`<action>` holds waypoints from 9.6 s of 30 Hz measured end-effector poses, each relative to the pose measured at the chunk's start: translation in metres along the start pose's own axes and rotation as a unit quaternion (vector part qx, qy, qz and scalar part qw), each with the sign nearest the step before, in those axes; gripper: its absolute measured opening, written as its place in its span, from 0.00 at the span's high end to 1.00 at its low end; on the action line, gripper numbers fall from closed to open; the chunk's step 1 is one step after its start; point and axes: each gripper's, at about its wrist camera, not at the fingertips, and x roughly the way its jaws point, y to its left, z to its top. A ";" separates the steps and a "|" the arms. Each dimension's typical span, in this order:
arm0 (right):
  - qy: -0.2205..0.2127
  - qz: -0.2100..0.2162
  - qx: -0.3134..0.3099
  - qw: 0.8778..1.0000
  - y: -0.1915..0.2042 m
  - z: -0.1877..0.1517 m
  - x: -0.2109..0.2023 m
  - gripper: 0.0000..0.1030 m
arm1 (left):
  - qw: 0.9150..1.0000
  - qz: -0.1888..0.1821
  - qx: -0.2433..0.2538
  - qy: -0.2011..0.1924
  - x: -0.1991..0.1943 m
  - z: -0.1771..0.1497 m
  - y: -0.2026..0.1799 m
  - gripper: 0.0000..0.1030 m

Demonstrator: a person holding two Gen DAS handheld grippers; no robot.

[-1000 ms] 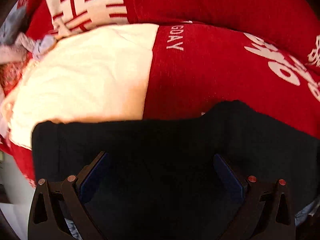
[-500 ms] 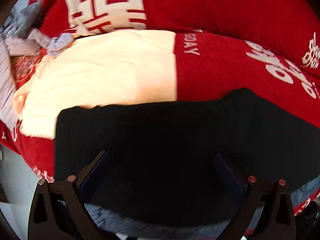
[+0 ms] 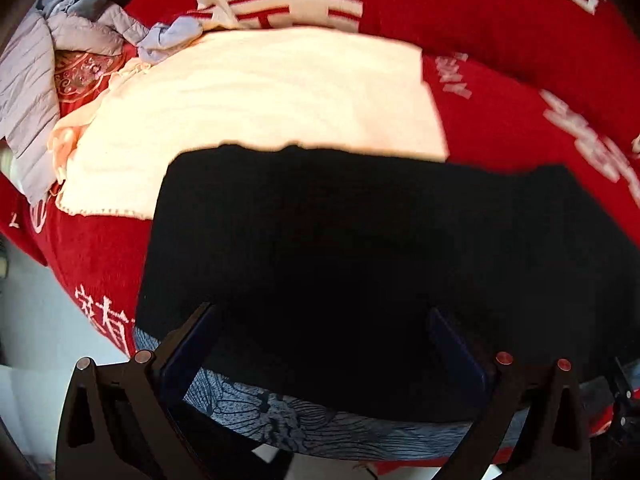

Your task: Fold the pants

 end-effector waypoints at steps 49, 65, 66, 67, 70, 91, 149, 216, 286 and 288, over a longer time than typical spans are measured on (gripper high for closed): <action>-0.014 -0.003 -0.005 1.000 0.048 0.137 0.038 0.00 | 1.000 -0.018 -0.005 -0.013 0.009 0.022 0.001 0.00; 0.040 0.021 -0.067 0.997 0.067 0.064 0.040 0.01 | 0.999 -0.012 -0.047 -0.004 0.013 -0.017 0.059 0.00; 0.026 0.025 -0.066 0.997 0.062 0.060 0.035 0.01 | 0.999 -0.011 -0.047 -0.005 0.013 -0.019 0.063 0.00; 0.022 0.020 -0.069 0.997 0.056 0.054 0.031 0.01 | 0.999 -0.018 -0.046 -0.007 0.012 -0.021 0.067 0.00; 0.028 0.010 -0.056 0.998 0.021 0.039 0.022 0.00 | 0.999 -0.012 -0.047 -0.008 0.011 -0.026 0.074 0.00; 0.022 -0.080 0.233 0.969 -0.269 -0.109 -0.049 0.00 | 1.000 -0.001 0.026 -0.002 -0.034 -0.045 -0.021 0.00; -0.185 -0.092 0.135 0.969 -0.212 -0.038 -0.143 0.85 | 0.977 -0.070 0.198 0.037 -0.036 -0.032 -0.339 0.00; -0.016 0.126 0.056 0.990 -0.132 0.026 -0.008 0.21 | 0.978 -0.152 0.133 0.043 -0.028 -0.039 -0.183 0.00; -0.016 0.012 -0.021 1.000 -0.005 0.053 0.007 0.00 | 0.981 -0.162 0.107 -0.009 -0.044 -0.060 -0.113 0.00; -0.005 0.001 -0.026 1.000 -0.002 0.052 0.015 0.00 | 0.981 -0.149 0.121 -0.001 -0.035 -0.063 -0.119 0.00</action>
